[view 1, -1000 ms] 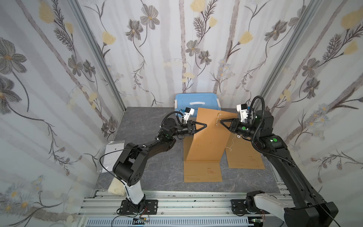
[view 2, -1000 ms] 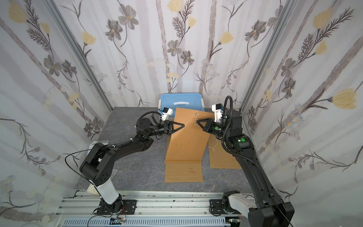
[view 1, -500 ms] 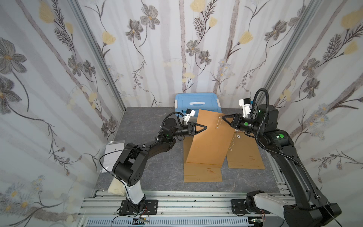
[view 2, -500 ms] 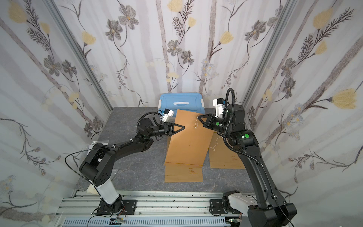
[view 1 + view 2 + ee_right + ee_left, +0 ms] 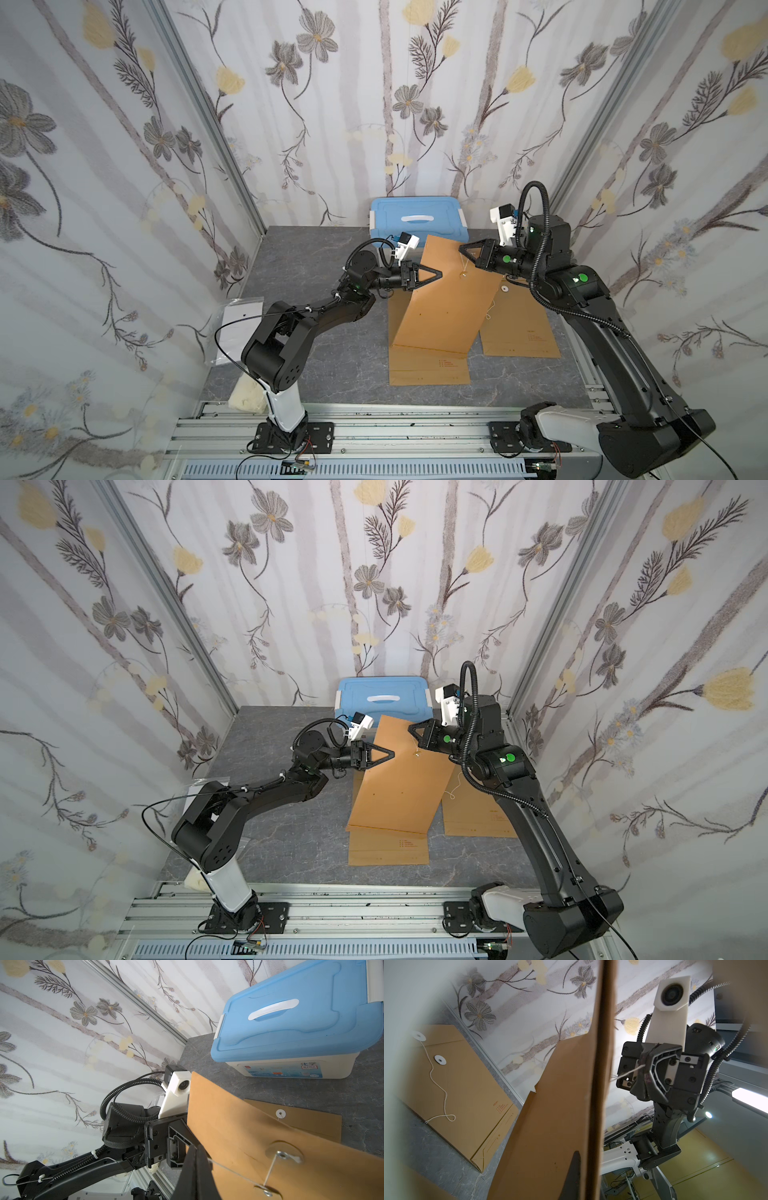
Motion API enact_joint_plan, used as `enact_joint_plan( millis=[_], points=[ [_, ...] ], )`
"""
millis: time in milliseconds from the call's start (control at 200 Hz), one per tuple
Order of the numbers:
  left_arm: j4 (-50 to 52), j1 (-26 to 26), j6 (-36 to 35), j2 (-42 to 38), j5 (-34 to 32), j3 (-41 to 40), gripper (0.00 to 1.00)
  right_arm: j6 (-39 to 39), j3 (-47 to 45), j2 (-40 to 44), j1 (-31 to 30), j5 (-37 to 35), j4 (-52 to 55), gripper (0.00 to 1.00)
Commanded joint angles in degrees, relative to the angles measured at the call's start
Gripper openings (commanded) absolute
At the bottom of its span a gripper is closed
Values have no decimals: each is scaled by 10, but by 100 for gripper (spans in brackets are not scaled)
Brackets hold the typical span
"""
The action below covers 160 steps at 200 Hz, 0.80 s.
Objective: Close the mouth of the file bag
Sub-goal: Close the file bag.
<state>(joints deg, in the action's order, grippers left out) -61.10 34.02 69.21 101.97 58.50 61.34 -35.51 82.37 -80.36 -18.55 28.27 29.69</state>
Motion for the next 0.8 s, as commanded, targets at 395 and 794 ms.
enact_joint_plan(
  millis=[395,794],
  points=[
    [-93,-2,59,5,-36,10,0,-20,-46,-5,-66,-20,-70,0],
    [-197,-4,160,49,-73,42,0,-49,-187,60,-63,-12,-170,0]
  ],
)
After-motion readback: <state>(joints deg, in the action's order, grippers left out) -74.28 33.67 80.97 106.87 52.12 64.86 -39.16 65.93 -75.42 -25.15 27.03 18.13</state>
